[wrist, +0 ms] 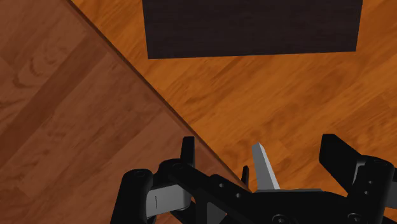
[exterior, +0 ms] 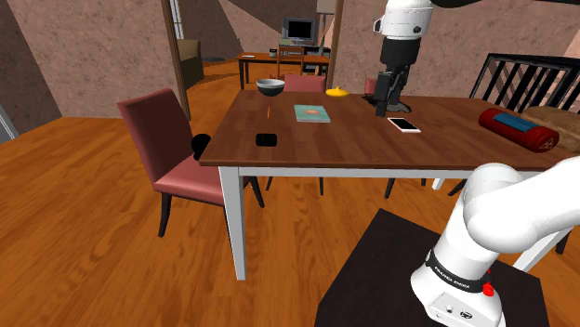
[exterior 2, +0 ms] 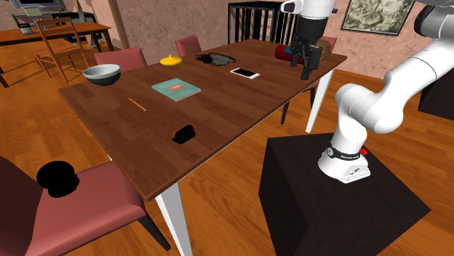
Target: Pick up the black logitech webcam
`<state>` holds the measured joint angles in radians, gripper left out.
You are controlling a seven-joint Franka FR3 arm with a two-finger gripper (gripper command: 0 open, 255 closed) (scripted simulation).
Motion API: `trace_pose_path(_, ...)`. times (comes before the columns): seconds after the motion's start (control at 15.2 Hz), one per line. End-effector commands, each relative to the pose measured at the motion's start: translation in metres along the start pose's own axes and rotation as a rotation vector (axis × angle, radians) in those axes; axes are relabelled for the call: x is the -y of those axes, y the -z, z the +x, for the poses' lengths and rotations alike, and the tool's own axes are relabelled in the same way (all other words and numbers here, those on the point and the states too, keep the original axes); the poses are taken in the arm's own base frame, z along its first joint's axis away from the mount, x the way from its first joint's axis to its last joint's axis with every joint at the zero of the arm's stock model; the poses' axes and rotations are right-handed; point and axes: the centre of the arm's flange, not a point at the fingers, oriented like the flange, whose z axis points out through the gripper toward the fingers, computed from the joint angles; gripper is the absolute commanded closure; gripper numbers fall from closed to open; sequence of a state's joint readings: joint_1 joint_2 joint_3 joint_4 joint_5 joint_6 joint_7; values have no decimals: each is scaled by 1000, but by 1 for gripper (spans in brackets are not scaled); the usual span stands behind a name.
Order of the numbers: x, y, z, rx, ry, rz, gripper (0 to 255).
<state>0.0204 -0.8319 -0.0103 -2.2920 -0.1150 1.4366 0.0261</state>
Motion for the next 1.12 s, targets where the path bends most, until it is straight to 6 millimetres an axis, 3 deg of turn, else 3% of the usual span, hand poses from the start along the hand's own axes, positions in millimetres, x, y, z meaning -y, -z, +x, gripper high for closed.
trace_pose_path(0.0, 0, 0, 0, 0, 0, 0, 0)
trace_pose_path(1.06, 5, -76, 187, -60, 229, 16, 0)
